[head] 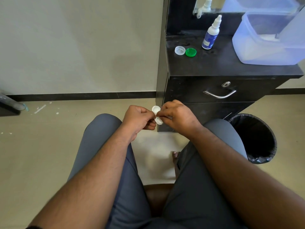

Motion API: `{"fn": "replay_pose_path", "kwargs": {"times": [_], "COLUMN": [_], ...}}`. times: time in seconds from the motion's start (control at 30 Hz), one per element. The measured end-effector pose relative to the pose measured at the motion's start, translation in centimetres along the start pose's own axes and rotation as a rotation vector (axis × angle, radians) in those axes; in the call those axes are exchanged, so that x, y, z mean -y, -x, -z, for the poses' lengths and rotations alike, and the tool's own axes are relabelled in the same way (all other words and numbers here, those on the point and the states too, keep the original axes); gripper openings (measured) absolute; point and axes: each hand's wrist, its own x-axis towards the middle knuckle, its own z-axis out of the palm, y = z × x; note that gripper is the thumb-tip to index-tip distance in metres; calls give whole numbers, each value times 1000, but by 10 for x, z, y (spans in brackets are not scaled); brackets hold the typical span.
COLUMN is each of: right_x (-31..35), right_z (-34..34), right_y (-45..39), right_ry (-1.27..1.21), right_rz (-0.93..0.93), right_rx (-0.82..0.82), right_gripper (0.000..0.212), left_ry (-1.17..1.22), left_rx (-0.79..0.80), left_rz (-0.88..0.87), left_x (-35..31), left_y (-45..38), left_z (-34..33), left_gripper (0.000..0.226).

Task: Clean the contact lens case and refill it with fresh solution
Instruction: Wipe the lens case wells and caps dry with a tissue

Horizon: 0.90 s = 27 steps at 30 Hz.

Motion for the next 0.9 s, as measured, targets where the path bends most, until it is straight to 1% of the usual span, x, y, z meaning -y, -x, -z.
{"fn": "replay_pose_path", "kwargs": {"times": [0.1, 0.3, 0.37, 0.43, 0.53, 0.63, 0.67, 0.7, 0.77, 0.83, 0.9], "right_x": [2, 9, 9, 8, 9, 12, 15, 19, 29, 34, 28], "right_z": [-3, -5, -3, -2, 0, -2, -4, -7, -11, -7, 1], "right_y": [-1, -2, -2, -2, -2, -2, -2, -1, -1, 0, 0], "right_ry": [16, -106, -176, -249, -271, -269, -318, -421, -743, -1044, -1239], "right_rz": [-39, -274, -379, -484, -525, -586, -626, -671, -766, -916, -1012], "right_rx": [-17, -12, -17, 15, 87, 76, 66, 52, -13, -100, -174], "right_gripper": [17, 20, 20, 20, 20, 18, 15, 12, 9, 5, 6], "left_ry": [-7, -14, -11, -13, -21, 31, 63, 102, 162, 176, 192], "left_rx": [-35, -91, -99, -107, -128, -184, -205, -225, -260, -302, -336], "left_rz": [-42, -95, -106, -120, -136, -148, -151, -157, -184, -197, -167], "left_x": [1, 2, 2, 3, 4, 4, 3, 3, 2, 1, -1], "left_y": [0, 2, 3, 3, 4, 4, 4, 4, 2, 2, 3], "left_z": [-1, -7, -8, -8, -8, -10, -11, -10, -9, -10, -10], "left_gripper": [10, 12, 11, 8, 7, 7, 7, 7, 8, 8, 7]}}
